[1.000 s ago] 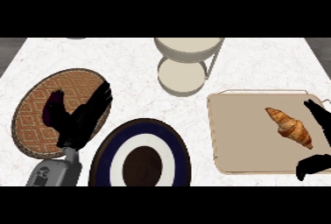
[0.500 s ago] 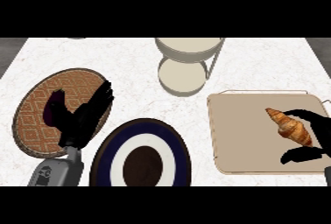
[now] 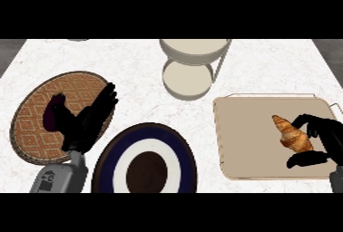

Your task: Pick the croissant from the tray and place it in the tiered basket

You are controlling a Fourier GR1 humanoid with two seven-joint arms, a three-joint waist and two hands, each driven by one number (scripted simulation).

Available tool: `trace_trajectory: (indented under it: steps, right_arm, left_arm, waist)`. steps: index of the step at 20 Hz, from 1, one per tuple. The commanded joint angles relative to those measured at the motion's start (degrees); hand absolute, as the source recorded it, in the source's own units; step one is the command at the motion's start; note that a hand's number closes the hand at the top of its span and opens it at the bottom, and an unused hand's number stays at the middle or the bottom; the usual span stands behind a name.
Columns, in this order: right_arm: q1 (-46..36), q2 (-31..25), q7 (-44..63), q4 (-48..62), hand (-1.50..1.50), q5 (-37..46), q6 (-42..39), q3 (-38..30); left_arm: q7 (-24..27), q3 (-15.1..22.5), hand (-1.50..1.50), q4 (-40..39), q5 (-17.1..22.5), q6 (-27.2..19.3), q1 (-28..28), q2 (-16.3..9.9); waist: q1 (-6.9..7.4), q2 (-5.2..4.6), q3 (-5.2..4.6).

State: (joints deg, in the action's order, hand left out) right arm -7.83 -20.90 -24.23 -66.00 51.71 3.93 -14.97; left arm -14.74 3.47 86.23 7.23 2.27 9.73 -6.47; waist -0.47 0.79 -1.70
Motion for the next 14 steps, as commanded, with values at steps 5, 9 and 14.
trace_trajectory:
  steps: [5,9,14]
  right_arm:
    - [8.42,14.64,29.72,-1.52,1.5,6.71,2.05,-0.88]
    - [7.99,20.37,40.4,-9.57,1.5,9.42,2.68,0.82]
    - [6.21,20.6,52.35,-21.75,1.5,6.81,4.92,5.65]
  left_arm:
    - [-0.35,-1.09,0.0,-0.27,-0.18,-0.24,-0.45,-1.1]
    - [-0.08,-0.61,0.0,-0.31,-0.24,0.05,-1.37,-0.87]
    - [-0.77,-1.28,0.0,-0.82,0.14,0.01,-0.84,-1.17]
  waist:
    - [-2.41,-0.67,0.94]
    - [-1.42,0.02,0.86]
    - [-1.58,0.94,1.08]
